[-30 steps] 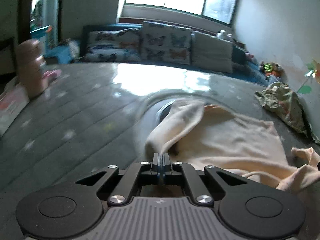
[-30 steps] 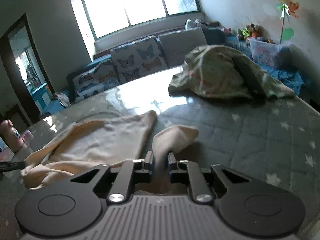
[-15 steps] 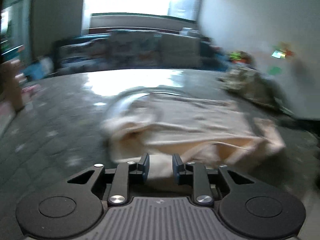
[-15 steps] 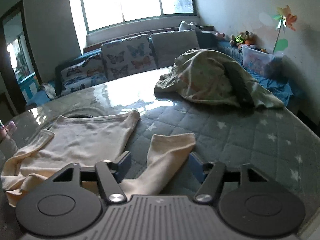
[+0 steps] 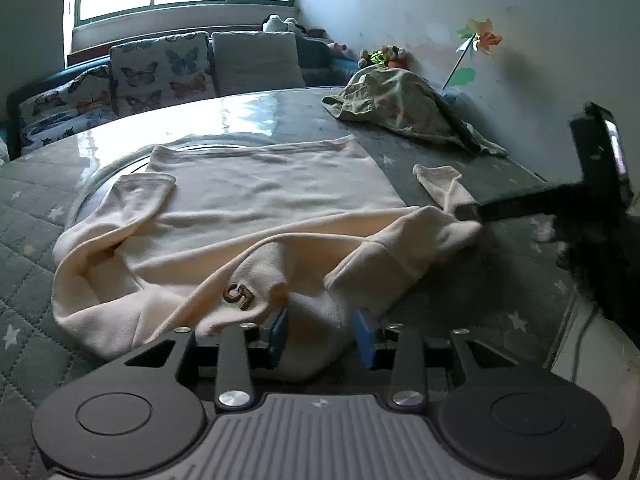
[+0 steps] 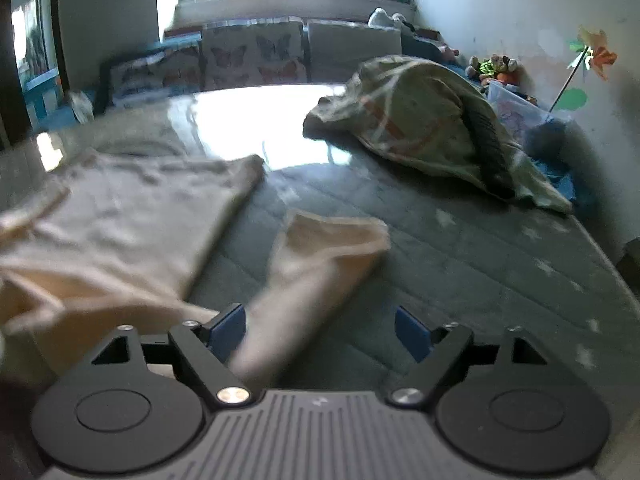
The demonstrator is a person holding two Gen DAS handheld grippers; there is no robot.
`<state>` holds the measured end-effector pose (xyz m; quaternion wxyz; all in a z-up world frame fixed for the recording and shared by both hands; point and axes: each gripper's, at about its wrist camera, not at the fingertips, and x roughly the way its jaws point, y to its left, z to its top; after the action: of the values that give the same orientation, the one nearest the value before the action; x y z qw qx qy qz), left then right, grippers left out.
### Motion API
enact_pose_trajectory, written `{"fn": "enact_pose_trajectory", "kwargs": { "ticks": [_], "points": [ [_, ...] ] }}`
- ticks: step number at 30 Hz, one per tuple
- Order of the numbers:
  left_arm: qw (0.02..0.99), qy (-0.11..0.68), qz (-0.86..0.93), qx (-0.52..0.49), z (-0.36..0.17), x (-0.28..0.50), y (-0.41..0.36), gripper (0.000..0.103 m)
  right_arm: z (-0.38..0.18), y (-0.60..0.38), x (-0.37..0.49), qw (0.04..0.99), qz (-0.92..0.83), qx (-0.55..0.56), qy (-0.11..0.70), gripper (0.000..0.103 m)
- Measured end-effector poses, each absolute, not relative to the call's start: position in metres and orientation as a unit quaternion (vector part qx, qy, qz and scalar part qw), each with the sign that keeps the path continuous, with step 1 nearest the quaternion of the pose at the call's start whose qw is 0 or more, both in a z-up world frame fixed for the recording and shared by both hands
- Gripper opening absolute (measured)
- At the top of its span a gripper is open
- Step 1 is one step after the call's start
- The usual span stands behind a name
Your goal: Fold clothes
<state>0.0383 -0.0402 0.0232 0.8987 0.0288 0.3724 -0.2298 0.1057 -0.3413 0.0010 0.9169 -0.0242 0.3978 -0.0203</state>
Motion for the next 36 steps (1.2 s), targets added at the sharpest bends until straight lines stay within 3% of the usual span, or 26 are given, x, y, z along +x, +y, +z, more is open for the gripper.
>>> {"fn": "enact_pose_trajectory", "kwargs": {
  "ticks": [10,18,25,36],
  "points": [
    [0.886,0.378,-0.268,0.014,0.015,0.041,-0.054,0.039,0.030,-0.342,0.076,0.925,-0.005,-0.050,0.376,0.090],
    [0.872,0.367,-0.323,0.028,0.033,0.013,-0.051,0.039,0.056,-0.293,0.077,0.932,0.127,-0.052,0.337,0.089],
    [0.891,0.358,-0.279,0.013,0.034,0.026,-0.037,0.040,0.034,-0.250,0.092,0.911,0.159,-0.103,0.365,0.089],
    [0.865,0.388,-0.317,0.015,0.025,0.020,-0.036,0.039,0.013,-0.274,0.053,0.880,0.149,-0.145,0.427,0.089]
  ]
}}
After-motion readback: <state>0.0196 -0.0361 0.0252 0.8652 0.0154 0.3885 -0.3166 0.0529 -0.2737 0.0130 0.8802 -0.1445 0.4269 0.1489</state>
